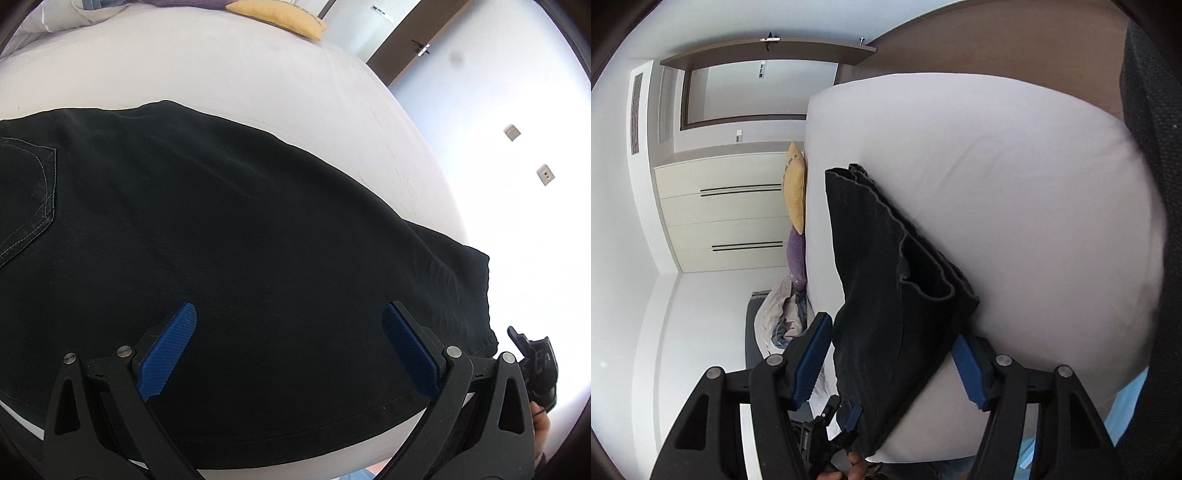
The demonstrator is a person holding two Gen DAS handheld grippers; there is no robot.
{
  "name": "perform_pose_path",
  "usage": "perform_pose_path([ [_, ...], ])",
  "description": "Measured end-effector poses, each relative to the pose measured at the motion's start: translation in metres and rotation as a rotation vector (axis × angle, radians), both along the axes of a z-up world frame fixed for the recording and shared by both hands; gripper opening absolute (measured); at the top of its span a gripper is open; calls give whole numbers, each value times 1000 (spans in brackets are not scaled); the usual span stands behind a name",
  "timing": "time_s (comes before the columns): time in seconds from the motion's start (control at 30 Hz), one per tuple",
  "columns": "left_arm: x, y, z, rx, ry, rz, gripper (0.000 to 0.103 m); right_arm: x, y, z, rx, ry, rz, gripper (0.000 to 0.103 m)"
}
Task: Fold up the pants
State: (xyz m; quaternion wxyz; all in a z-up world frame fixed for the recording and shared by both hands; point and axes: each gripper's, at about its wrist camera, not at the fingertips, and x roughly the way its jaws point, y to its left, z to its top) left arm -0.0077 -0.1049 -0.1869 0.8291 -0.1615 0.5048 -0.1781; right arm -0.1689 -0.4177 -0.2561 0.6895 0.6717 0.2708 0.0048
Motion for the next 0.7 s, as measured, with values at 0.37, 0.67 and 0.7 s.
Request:
perform_pose_path([
  [0.37, 7, 16, 8, -27, 11, 16, 102, 11, -6, -6, -17, 11, -18, 18],
  [0.67, 20, 0, 33, -138, -47, -90, 102, 15, -2, 11, -163, 57, 13, 14],
  [0.7, 23, -8, 32, -135, -52, -124, 102, 15, -2, 11, -171, 61, 15, 14],
])
